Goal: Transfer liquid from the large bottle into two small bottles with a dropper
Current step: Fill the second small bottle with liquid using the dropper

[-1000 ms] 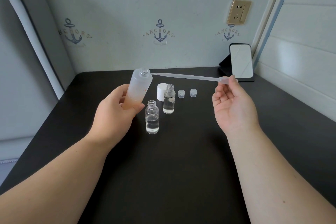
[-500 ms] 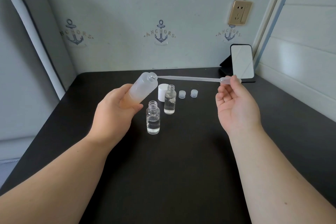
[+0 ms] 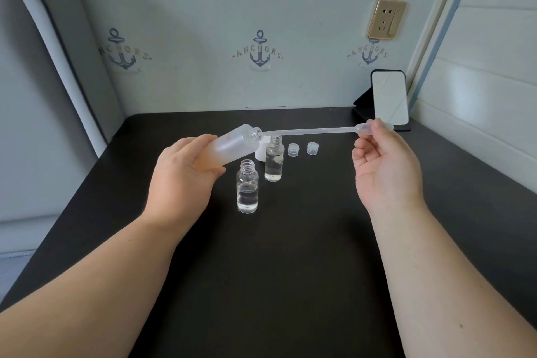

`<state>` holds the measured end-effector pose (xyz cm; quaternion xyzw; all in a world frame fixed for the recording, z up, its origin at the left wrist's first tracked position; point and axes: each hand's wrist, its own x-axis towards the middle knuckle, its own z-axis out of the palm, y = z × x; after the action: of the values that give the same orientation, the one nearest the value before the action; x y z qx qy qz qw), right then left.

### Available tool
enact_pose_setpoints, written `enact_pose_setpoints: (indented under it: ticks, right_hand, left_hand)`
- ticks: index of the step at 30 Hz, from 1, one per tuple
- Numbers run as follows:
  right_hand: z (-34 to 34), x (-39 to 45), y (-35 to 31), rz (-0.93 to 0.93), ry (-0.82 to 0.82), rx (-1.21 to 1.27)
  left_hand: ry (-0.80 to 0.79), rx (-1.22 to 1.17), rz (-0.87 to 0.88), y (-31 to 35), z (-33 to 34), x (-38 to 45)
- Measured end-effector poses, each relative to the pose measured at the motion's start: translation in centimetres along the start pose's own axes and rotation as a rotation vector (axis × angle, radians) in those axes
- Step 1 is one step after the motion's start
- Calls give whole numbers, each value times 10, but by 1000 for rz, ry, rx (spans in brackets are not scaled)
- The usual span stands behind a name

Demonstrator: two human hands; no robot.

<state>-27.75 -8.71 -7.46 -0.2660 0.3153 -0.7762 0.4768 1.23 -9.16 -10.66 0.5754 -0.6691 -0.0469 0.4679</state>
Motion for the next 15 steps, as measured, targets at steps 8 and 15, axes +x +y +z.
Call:
enact_pose_setpoints:
  ticks: [8, 15]
  right_hand:
    - [6, -7, 5, -17, -119, -107]
    - [12, -14, 14, -16, -199, -218]
  left_hand:
    - [23, 63, 63, 2, 4, -1]
    - [-24, 78, 69, 4, 4, 1]
